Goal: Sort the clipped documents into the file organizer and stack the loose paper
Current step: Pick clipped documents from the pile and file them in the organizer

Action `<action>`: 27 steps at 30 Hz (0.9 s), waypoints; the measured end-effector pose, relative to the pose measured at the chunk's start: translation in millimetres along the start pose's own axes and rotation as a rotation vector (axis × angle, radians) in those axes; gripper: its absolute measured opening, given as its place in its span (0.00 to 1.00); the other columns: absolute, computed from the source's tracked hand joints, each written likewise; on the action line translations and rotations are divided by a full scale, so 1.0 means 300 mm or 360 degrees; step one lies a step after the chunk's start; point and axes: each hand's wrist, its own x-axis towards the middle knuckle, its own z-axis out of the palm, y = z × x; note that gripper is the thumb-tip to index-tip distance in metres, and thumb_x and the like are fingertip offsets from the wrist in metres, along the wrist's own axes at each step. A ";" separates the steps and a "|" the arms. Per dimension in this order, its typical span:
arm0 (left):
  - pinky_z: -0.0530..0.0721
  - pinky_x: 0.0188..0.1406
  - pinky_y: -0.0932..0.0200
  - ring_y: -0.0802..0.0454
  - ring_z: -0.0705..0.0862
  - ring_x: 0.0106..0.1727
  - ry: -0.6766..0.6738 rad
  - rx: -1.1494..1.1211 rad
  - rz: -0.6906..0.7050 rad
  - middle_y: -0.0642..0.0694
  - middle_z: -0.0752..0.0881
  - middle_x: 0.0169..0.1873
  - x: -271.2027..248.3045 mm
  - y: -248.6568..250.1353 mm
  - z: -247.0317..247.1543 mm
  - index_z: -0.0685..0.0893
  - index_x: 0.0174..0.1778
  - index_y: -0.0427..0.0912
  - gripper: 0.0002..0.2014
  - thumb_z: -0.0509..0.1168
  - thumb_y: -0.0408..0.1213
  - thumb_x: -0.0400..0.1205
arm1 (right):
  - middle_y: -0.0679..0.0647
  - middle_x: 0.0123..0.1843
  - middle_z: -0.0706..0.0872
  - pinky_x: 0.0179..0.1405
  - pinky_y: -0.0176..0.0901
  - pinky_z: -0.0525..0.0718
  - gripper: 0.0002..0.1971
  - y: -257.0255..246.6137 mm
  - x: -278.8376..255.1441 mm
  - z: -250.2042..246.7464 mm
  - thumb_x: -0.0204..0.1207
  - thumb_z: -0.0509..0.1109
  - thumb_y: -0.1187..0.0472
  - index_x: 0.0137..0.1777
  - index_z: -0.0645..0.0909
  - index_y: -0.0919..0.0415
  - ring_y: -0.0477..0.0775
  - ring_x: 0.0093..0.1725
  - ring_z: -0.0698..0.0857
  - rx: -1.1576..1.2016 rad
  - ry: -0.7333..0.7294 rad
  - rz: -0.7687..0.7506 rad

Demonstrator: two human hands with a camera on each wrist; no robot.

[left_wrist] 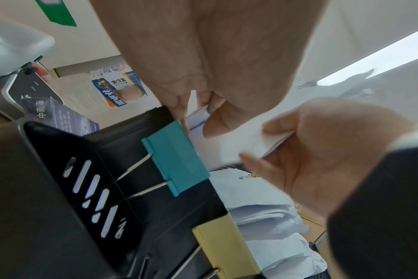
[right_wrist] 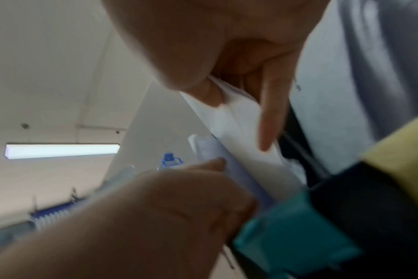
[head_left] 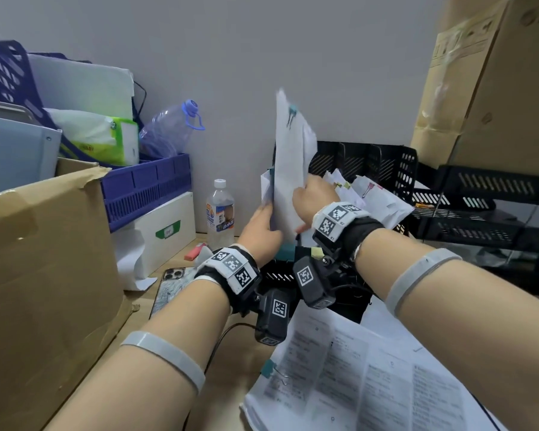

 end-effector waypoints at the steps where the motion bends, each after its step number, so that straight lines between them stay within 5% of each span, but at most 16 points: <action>1: 0.63 0.84 0.55 0.44 0.66 0.85 -0.0004 0.0026 -0.0020 0.43 0.65 0.85 -0.007 0.007 -0.001 0.59 0.88 0.46 0.40 0.59 0.31 0.77 | 0.61 0.49 0.83 0.48 0.64 0.91 0.06 0.020 0.005 0.005 0.80 0.55 0.66 0.47 0.74 0.62 0.71 0.45 0.89 -0.0167 -0.0103 0.0065; 4: 0.61 0.84 0.55 0.46 0.59 0.88 -0.0015 0.0060 -0.0078 0.45 0.54 0.89 -0.015 0.021 -0.005 0.51 0.90 0.44 0.38 0.59 0.28 0.84 | 0.68 0.53 0.86 0.54 0.63 0.89 0.07 0.074 0.030 0.021 0.78 0.57 0.66 0.47 0.77 0.67 0.73 0.49 0.89 -0.0356 -0.0138 0.0164; 8: 0.67 0.84 0.50 0.44 0.63 0.86 -0.0012 0.0081 -0.0072 0.46 0.52 0.90 -0.007 0.013 -0.001 0.50 0.90 0.45 0.39 0.59 0.29 0.84 | 0.63 0.51 0.87 0.38 0.46 0.85 0.13 0.070 0.052 0.007 0.81 0.55 0.65 0.59 0.79 0.65 0.63 0.39 0.86 -0.0314 0.0138 0.0012; 10: 0.61 0.85 0.54 0.45 0.60 0.88 -0.0006 0.0093 -0.0059 0.45 0.53 0.90 -0.001 0.009 0.001 0.50 0.90 0.44 0.38 0.60 0.29 0.84 | 0.61 0.48 0.88 0.38 0.52 0.90 0.10 0.060 0.052 0.010 0.80 0.58 0.65 0.54 0.80 0.65 0.63 0.37 0.89 -0.0286 0.0002 0.0042; 12: 0.60 0.78 0.63 0.46 0.60 0.88 0.0001 0.0097 -0.0039 0.44 0.56 0.89 0.004 0.008 0.004 0.52 0.89 0.41 0.37 0.61 0.29 0.84 | 0.63 0.43 0.92 0.44 0.59 0.93 0.08 0.060 0.044 0.024 0.75 0.63 0.65 0.44 0.83 0.68 0.67 0.39 0.92 -0.0375 -0.0203 0.0099; 14: 0.61 0.71 0.67 0.46 0.62 0.87 0.0012 0.0090 -0.0028 0.45 0.58 0.88 0.008 0.006 0.007 0.53 0.89 0.41 0.37 0.62 0.30 0.85 | 0.65 0.39 0.93 0.38 0.61 0.93 0.12 0.081 0.044 0.044 0.74 0.63 0.62 0.42 0.84 0.70 0.66 0.35 0.93 -0.0333 -0.0219 0.0085; 17: 0.59 0.77 0.65 0.47 0.60 0.88 0.0049 0.0061 -0.0016 0.45 0.57 0.89 0.005 -0.004 0.008 0.55 0.89 0.42 0.36 0.63 0.30 0.85 | 0.63 0.37 0.92 0.32 0.61 0.93 0.13 0.103 0.034 0.061 0.76 0.63 0.60 0.44 0.87 0.69 0.65 0.34 0.93 -0.0336 -0.0204 -0.0037; 22: 0.71 0.56 0.75 0.43 0.78 0.72 0.0132 -0.0044 0.0102 0.37 0.78 0.73 -0.036 0.008 0.019 0.74 0.79 0.32 0.26 0.63 0.24 0.83 | 0.55 0.38 0.92 0.22 0.42 0.88 0.11 0.150 -0.025 0.033 0.78 0.65 0.59 0.39 0.87 0.58 0.54 0.30 0.89 -0.0278 -0.0206 -0.0147; 25: 0.78 0.71 0.61 0.48 0.81 0.68 0.0144 -0.0064 0.0214 0.40 0.83 0.69 -0.082 0.004 0.020 0.83 0.73 0.36 0.21 0.66 0.25 0.82 | 0.56 0.36 0.90 0.24 0.41 0.87 0.10 0.200 -0.091 -0.007 0.80 0.65 0.61 0.40 0.86 0.59 0.54 0.32 0.87 -0.0130 -0.0404 -0.0066; 27: 0.81 0.69 0.57 0.50 0.86 0.65 0.0141 -0.0080 0.0245 0.42 0.87 0.64 -0.117 -0.015 0.024 0.89 0.65 0.42 0.16 0.68 0.28 0.82 | 0.56 0.38 0.89 0.28 0.40 0.88 0.09 0.247 -0.155 -0.038 0.82 0.65 0.62 0.48 0.86 0.63 0.52 0.35 0.88 -0.0137 -0.0753 0.0069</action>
